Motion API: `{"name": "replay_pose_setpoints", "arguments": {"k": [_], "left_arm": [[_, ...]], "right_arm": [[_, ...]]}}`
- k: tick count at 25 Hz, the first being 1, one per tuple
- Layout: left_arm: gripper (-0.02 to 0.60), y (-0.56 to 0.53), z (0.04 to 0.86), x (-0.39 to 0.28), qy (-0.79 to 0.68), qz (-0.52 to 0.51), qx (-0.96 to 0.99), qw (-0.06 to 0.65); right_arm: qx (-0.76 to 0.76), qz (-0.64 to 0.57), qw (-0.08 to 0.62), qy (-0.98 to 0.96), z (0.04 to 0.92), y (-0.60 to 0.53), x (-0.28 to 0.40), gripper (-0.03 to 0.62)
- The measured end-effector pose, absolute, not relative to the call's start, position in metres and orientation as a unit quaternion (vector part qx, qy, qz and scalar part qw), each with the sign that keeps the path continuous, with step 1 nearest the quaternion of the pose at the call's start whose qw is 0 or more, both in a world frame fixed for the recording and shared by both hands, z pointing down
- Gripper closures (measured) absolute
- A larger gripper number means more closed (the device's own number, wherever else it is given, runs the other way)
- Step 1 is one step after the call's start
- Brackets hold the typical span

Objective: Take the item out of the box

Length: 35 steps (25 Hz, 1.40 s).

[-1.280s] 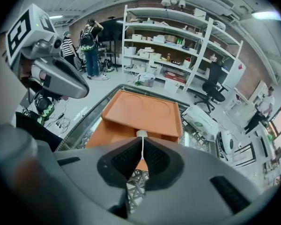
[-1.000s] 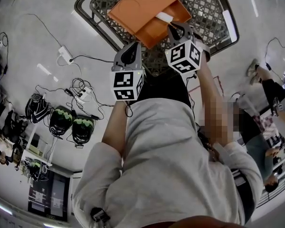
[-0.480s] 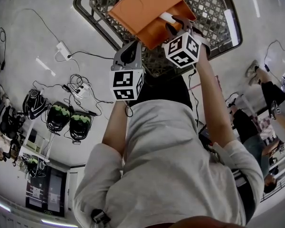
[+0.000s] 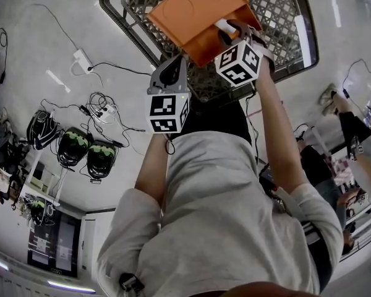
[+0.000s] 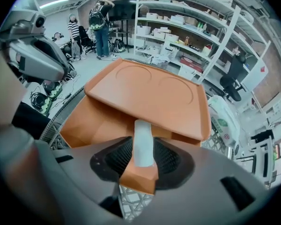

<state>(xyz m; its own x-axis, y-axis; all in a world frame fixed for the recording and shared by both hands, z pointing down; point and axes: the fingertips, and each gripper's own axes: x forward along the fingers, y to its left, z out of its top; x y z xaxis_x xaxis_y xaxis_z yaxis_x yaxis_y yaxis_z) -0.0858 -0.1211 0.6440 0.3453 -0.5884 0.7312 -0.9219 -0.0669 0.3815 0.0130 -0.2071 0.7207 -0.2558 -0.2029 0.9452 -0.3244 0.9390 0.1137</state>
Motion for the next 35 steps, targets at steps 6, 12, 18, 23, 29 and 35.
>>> {"name": "replay_pose_setpoints", "arguments": {"k": [6,12,18,23,29,35], "left_arm": [[0.571,-0.110,0.652,-0.089,-0.540,0.198,0.693,0.434],[0.571,-0.108,0.649,-0.092,-0.545,0.196,0.687,0.439],[0.571,-0.106,0.650,-0.099,-0.550,0.197,0.683,0.440],[0.571,-0.103,0.647,-0.102,-0.550,0.197,0.683,0.439],[0.571,-0.104,0.646,-0.102,-0.545,0.199,0.689,0.434],[0.571,-0.105,0.643,-0.101,-0.536,0.201,0.698,0.430]], "right_arm": [[0.159,0.039,0.598,-0.785,0.733,-0.209,0.008,0.451],[0.152,0.029,0.610,-0.777,0.738,-0.212,0.006,0.436],[0.145,0.039,0.619,-0.771,0.749,-0.208,0.005,0.436],[0.150,0.041,0.619,-0.770,0.746,-0.204,0.004,0.455],[0.146,0.037,0.621,-0.769,0.743,-0.200,0.006,0.467],[0.144,0.023,0.623,-0.769,0.737,-0.196,0.007,0.468]]}}
